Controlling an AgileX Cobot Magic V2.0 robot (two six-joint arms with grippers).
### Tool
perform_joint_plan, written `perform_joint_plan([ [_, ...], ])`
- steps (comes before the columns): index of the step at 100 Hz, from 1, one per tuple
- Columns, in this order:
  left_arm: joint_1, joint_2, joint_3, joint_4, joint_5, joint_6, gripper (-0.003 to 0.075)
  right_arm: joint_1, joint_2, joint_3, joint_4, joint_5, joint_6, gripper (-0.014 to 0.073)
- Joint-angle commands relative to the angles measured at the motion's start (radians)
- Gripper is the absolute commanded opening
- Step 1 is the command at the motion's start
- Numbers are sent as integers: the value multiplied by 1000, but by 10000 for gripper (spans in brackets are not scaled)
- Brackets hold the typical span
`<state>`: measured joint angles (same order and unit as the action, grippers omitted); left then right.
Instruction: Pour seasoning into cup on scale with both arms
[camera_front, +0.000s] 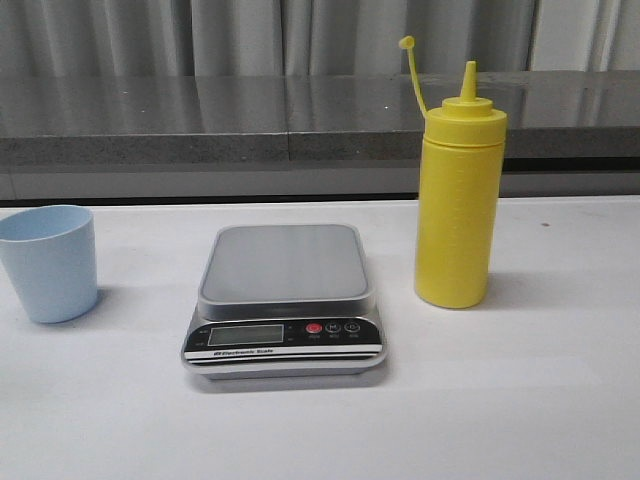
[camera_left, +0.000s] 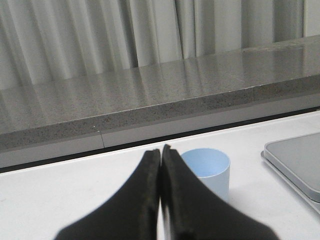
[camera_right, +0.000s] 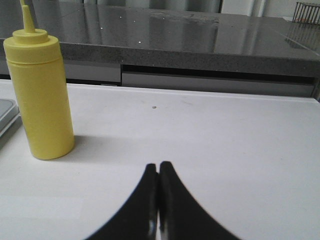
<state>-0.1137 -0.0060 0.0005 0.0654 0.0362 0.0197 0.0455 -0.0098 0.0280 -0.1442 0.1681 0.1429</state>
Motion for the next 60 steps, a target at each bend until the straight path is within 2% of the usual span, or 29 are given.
perform_joint_plan([
  [1, 5, -32, 8, -2, -83, -10, -18, -4, -17, 0, -4, -80, -6, -120],
  [38, 5, -32, -4, -11, -70, -10, -18, -4, -17, 0, -4, -80, -6, -120],
  [54, 5, -5, -78, -90, 48, -10, -18, -4, -17, 0, -4, -80, -6, -120],
  [60, 5, 27, -109, -119, 50, -14, -18, -4, -17, 0, -4, -80, -6, -120],
])
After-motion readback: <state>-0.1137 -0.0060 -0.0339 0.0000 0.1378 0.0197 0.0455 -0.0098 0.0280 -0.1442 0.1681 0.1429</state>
